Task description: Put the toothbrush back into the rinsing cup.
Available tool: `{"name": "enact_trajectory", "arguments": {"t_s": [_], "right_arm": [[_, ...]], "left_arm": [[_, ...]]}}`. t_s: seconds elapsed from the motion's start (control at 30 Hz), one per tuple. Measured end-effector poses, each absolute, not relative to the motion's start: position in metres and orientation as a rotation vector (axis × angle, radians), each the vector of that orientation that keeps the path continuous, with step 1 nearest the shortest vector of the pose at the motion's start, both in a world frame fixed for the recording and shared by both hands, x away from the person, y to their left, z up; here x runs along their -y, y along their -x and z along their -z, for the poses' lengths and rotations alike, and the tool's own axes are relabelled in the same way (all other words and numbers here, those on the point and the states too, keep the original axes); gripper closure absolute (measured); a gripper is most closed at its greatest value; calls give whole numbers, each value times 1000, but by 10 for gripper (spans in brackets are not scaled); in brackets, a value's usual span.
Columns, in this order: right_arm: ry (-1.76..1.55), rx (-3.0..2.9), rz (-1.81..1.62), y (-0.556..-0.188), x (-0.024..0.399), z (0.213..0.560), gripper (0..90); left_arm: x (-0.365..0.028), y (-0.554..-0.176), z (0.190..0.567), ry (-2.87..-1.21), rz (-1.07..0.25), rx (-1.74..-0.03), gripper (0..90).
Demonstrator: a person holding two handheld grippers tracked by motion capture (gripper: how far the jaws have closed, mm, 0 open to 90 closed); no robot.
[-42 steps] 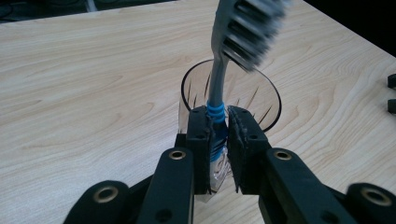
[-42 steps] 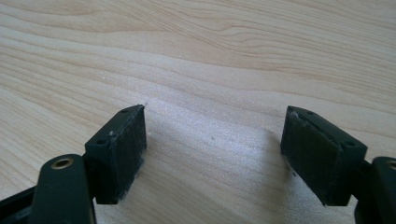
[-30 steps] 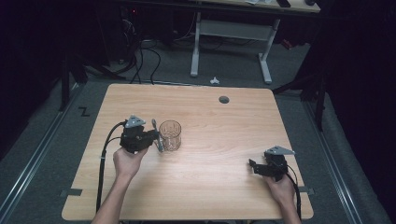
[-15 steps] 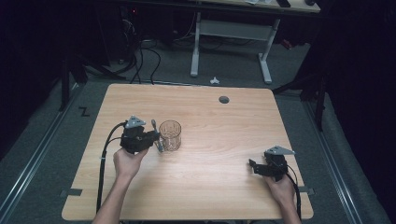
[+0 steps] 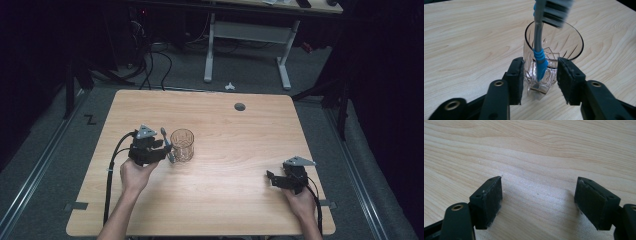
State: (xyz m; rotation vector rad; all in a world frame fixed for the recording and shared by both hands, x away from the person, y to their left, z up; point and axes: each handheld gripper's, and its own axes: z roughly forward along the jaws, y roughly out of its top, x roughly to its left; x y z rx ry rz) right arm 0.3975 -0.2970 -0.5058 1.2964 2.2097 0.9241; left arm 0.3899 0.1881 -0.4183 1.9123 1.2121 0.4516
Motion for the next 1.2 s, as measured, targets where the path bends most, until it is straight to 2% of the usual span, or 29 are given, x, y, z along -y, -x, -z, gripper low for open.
{"name": "enact_trajectory", "arguments": {"t_s": [0.3,1.2], "right_arm": [[-1296,-2209,-924,-398,297,506,225],[-1297,-2210,-924,-398,297,506,225]], "left_arm": [[-197,-385,413,-1873,-484,-1222,493],[-231,-366,404,-1765,-555,-1262,484]]}}
